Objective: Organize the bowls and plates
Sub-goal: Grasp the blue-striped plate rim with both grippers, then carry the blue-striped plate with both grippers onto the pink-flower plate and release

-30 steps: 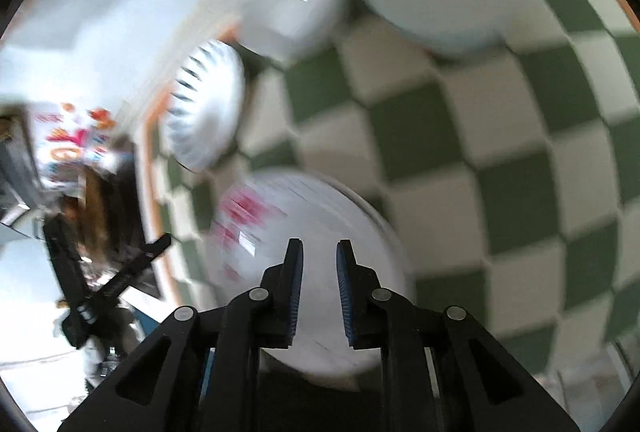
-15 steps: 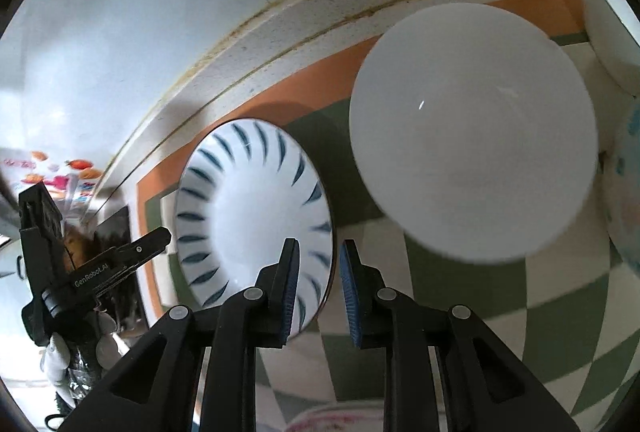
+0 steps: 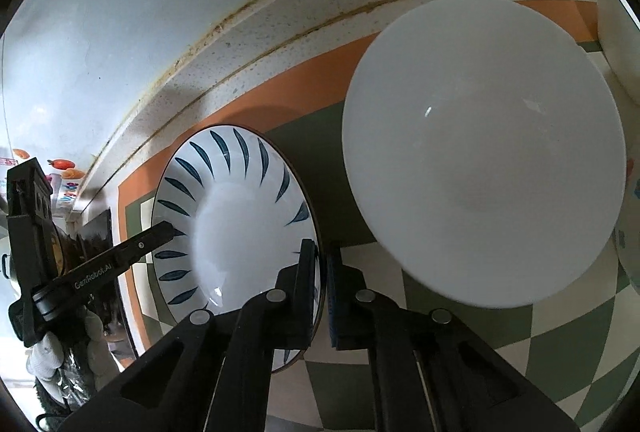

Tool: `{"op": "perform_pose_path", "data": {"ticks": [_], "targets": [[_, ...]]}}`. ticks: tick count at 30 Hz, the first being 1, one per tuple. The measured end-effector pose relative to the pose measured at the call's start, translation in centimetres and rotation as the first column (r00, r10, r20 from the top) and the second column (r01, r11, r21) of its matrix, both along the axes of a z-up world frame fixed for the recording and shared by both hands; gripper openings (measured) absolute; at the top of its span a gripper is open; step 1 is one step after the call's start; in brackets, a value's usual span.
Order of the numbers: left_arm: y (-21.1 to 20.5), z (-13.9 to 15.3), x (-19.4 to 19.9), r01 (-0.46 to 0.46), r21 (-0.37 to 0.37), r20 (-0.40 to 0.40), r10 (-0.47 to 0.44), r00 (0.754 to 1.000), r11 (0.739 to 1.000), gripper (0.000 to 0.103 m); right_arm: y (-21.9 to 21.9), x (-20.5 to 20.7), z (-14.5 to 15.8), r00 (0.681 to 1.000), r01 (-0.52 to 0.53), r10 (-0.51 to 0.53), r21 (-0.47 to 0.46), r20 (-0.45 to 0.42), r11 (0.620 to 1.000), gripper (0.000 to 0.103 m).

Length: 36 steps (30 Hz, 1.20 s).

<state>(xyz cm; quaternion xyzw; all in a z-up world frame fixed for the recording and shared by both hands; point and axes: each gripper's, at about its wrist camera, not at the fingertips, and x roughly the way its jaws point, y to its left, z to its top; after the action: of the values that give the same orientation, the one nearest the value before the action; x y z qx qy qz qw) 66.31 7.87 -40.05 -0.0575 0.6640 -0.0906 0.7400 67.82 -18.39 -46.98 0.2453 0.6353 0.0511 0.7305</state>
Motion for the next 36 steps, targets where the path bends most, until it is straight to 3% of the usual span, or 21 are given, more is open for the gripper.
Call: {"op": "perform_pose_path", "data": {"ticks": [7,16,19,28,36], "targets": [[0.0,3.3,-3.1,-0.015,-0.018,0.029,0.015,0.999,1.000,0.012,-0.4,-1.1,2.7,0.999,-0.029,0.028,0.003,0.034,1.000,0.007],[0.8,11.1,-8.3,-0.004,-0.041,0.117,0.009,0.993,0.999,0.012,-1.9,-4.9,7.9,0.995,-0.059,0.057,0.028,0.081,0.998,0.007],[-0.7,12.7,-9.9,0.018,-0.037,0.139,-0.012,0.990,0.999,0.012,-3.3,-7.2,9.8,0.994,-0.056,0.053,0.034,0.099,0.998,0.007],[-5.0,14.0,-15.6,0.052,-0.049,0.156,-0.044,0.987,0.997,0.012,-6.4,-14.9,13.4,0.991,-0.056,0.051,0.034,0.126,0.998,0.007],[-7.2,12.1,-19.9,0.069,-0.040,0.109,-0.064,0.992,0.997,0.012,-8.8,-20.2,12.3,0.994,-0.057,0.053,0.036,0.098,0.998,0.007]]}}
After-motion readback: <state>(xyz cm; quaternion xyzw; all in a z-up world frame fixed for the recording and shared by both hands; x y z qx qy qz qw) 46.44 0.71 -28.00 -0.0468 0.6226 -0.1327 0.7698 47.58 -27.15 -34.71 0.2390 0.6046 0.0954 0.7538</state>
